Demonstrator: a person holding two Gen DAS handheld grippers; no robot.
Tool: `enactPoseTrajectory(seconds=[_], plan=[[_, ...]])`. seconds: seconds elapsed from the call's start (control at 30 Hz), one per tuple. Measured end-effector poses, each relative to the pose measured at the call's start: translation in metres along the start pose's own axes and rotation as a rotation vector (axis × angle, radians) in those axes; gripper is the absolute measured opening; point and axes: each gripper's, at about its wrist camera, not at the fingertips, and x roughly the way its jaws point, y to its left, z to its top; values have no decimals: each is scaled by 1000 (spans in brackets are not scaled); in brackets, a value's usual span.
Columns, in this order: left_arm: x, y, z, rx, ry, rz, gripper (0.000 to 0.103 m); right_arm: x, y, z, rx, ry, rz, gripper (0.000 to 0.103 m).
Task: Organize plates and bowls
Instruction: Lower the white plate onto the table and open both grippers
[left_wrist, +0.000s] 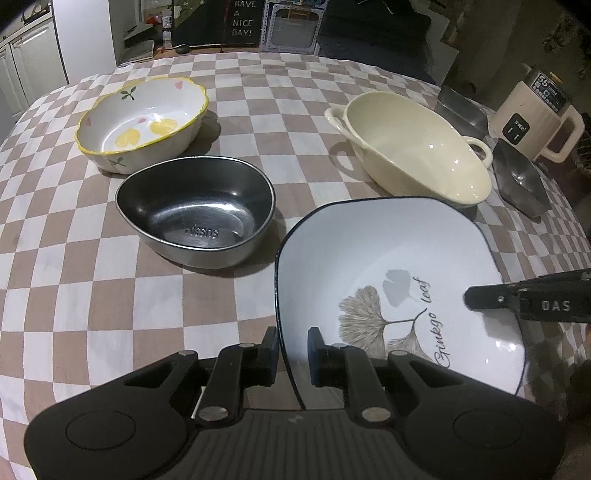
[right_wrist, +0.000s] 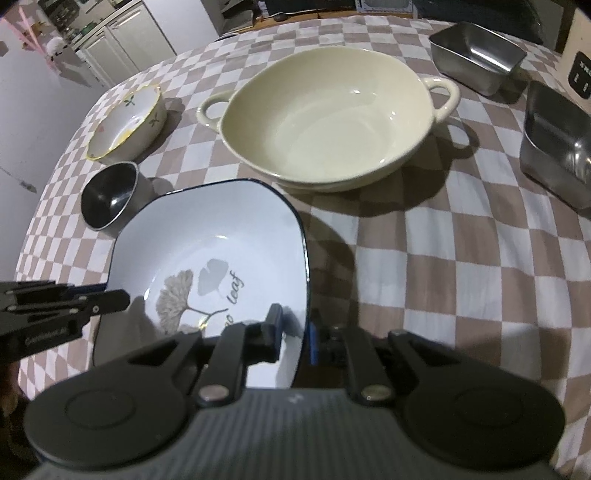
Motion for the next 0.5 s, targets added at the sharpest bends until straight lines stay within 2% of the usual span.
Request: enactPoseTrajectory(seconds=[0.17, 0.5], plan=[[-2, -1, 0, 8, -5, -14, 17, 13, -1, 0, 9, 38, -12, 25], [2, -2, 1, 9, 20, -11, 20, 14, 3, 0, -37, 38, -20, 26]])
